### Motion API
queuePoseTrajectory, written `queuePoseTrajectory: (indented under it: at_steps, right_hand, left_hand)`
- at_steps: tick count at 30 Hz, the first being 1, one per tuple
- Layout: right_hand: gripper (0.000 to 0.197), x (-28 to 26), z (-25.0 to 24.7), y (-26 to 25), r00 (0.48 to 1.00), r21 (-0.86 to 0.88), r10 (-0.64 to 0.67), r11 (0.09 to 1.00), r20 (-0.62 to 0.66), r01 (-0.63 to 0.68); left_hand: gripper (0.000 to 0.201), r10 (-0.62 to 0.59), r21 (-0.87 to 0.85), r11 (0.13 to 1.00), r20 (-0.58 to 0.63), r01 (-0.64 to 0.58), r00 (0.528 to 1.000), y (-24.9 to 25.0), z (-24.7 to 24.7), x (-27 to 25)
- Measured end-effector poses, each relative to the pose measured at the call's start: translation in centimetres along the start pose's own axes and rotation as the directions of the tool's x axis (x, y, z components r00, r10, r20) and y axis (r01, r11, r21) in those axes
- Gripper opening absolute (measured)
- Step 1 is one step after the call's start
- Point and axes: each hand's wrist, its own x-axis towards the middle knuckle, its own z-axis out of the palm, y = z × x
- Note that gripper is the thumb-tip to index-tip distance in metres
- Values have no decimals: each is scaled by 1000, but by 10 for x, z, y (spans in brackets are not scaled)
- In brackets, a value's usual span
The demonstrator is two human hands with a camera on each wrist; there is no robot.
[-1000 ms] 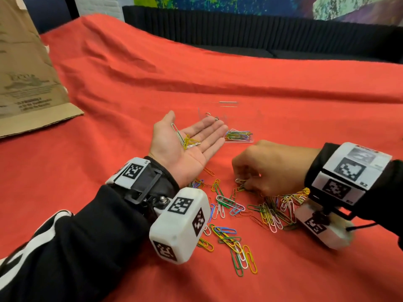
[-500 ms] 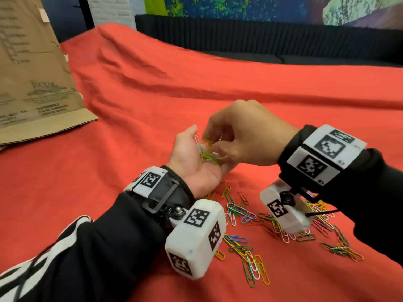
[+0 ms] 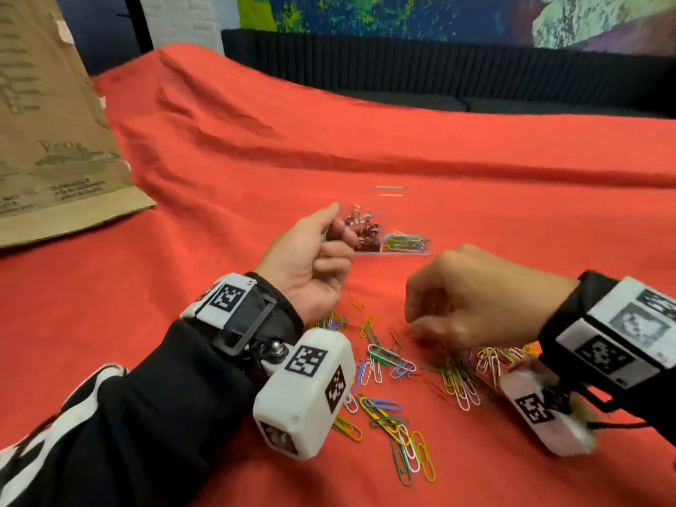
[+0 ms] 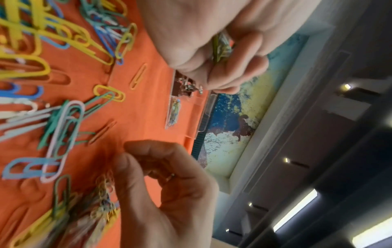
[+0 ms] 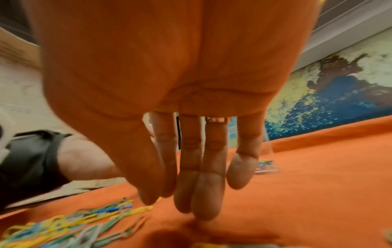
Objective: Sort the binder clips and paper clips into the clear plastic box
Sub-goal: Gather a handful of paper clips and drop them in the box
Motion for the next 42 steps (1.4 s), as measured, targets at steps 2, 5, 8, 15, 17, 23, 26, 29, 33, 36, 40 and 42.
queuePoseTrajectory:
  at_steps: [2,5,8,15,17,23,26,29,33,36,40,42]
  right_hand:
    - [10,-4,-1,10,999,-1,50,999,15,-50]
    - [12,-8,-4,19,993,16,112,993,39,-113]
    - [14,-8,-4,22,989,26,137,990,52,-138]
    - [14,-5,2,21,992,7,114,993,59,-115]
    - [12,-6,1,21,993,5,102,995,59,-102]
    - [12,-4,3,19,995,-2,88,996,46,-88]
    - [10,-4,3,16,995,6,89,996,46,-89]
    - [10,-5,4,14,995,13,86,996,49,-87]
    - [13,-4,4,15,995,20,91,996,50,-92]
    - [13,-4,4,16,995,21,89,996,47,-90]
    - [14,-5,2,20,996,26,78,997,42,-79]
    - [11,-8,-2,25,997,26,74,997,29,-75]
  left_hand:
    - [34,-16,189,982,69,3,997,8,12,-1]
    - [32,39,622,775,131,-113,991,26,43,10]
    - [24,65,908,344,232,-240,970,45,79,33]
    - [15,-42,624,-712,418,-321,907,48,127,89]
    - [13,-82,490,-818,418,-301,905,40,130,96]
    - [14,-119,343,-891,452,-296,884,34,134,102]
    - [27,-129,331,-882,514,-335,848,33,133,102]
    - [33,-128,369,-857,523,-359,843,34,131,102]
    - [33,-126,402,-830,542,-387,831,38,127,102]
    - [36,-122,455,-786,550,-419,826,39,124,100]
    - [46,-92,512,-741,564,-435,821,42,124,93]
    - [43,-69,500,-743,604,-445,794,42,123,85]
